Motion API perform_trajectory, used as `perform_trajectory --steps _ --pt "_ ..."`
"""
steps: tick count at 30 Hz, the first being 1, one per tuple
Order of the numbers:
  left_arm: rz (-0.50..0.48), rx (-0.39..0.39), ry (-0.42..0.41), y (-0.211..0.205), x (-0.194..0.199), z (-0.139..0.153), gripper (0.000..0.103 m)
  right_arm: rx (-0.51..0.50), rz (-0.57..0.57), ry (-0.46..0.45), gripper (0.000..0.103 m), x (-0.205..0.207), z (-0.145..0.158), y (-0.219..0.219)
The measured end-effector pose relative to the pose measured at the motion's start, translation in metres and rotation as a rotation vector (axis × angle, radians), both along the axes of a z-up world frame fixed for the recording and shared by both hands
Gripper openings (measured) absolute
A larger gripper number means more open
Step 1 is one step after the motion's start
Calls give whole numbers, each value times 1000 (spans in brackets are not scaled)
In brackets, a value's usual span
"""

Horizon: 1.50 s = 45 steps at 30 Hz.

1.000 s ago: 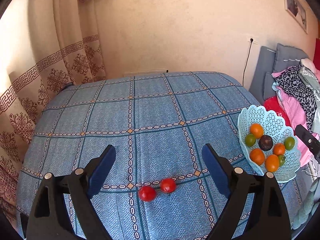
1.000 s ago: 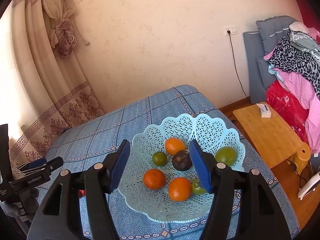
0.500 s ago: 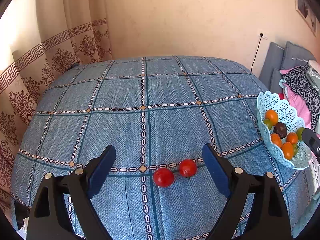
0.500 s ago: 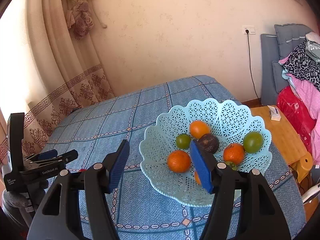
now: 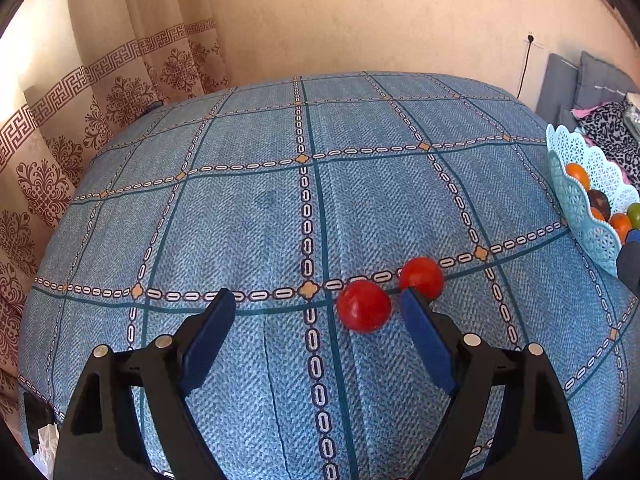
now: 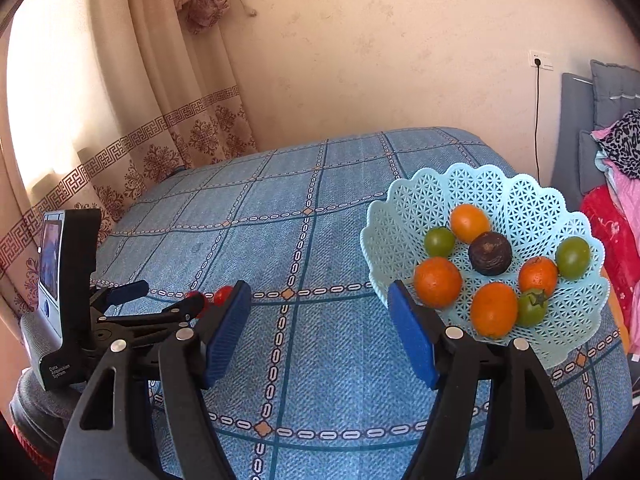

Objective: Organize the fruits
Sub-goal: 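Move both open grippers back toward the two red cherry tomatoes, then grasp a red cherry tomato with the left gripper while the right gripper approaches the other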

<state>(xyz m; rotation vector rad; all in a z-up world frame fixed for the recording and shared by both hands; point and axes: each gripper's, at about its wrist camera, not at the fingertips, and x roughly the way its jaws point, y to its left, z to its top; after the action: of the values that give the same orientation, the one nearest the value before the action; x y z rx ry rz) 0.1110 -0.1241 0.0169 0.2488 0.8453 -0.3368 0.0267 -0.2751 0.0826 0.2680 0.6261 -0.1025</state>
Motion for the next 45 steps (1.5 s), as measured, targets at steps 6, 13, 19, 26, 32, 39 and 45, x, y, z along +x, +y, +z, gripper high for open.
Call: perform_trajectory --steps 6,13,19,26,32,39,45 --pt "-11 -9 37 -1 4 -18 70 -8 21 27 72 5 -6 11" --pt "-40 -31 34 -2 10 -20 59 -12 36 51 72 13 -12 18" --pt "-76 -56 23 -8 5 -19 40 -11 58 80 72 20 -21 25" --pt "-89 -115 24 -1 1 -12 28 10 81 122 72 32 -33 31" --pt "-38 -131 3 13 1 -2 28 -16 109 139 72 44 -39 43" --pt "39 -112 -74 31 -2 11 28 -3 155 180 72 67 -51 58" --pt "87 -131 -79 45 2 15 28 -26 194 201 61 87 -57 74"
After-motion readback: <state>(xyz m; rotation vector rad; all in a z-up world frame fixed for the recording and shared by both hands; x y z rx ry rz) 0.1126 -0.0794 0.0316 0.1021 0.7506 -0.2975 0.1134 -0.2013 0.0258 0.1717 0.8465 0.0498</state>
